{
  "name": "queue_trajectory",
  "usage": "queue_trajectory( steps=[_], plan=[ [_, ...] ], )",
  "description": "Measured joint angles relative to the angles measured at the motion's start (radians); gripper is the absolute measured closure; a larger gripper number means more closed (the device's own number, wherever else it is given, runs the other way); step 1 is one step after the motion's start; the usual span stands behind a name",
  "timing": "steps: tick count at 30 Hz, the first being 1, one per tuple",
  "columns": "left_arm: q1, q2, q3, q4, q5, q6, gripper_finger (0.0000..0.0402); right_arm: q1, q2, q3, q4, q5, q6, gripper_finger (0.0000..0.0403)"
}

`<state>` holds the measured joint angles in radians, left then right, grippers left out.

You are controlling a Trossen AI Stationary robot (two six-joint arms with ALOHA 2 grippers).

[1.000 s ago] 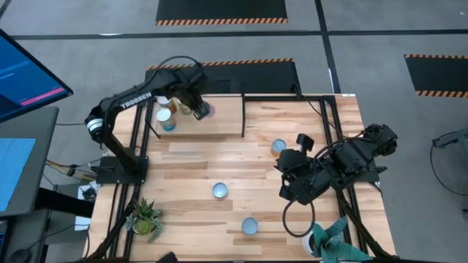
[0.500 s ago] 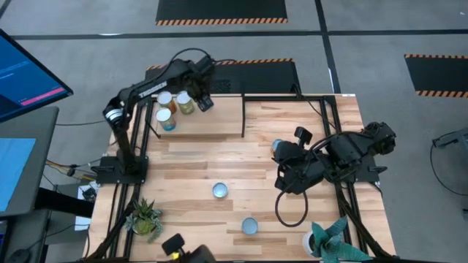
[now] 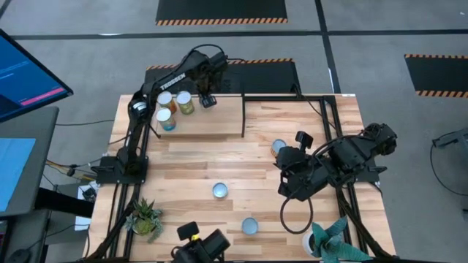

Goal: Pick and place cans onto a shelf
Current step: Put the chicken soup can on the shelf aligned with the pears can

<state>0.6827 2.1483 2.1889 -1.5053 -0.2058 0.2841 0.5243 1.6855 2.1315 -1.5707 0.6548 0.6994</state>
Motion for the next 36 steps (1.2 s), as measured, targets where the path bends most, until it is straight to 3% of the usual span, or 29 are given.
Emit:
queue_trajectory(
  steps=[18, 29, 36],
  plan=[
    [0.022, 0.000, -0.029, -0.013, 0.042, 0.051, 0.0401, 0.002, 0.000, 0.000, 0.000, 0.000, 0.000, 0.0297],
    [0.018, 0.030, -0.029, 0.004, 0.001, 0.060, 0.0402, 0.002, 0.000, -0.016, 0.000, 0.000, 0.007, 0.0297],
    [0.024, 0.030, -0.029, 0.009, 0.010, 0.056, 0.0383, 0.002, 0.000, -0.016, 0.000, 0.001, 0.008, 0.0297]
  ],
)
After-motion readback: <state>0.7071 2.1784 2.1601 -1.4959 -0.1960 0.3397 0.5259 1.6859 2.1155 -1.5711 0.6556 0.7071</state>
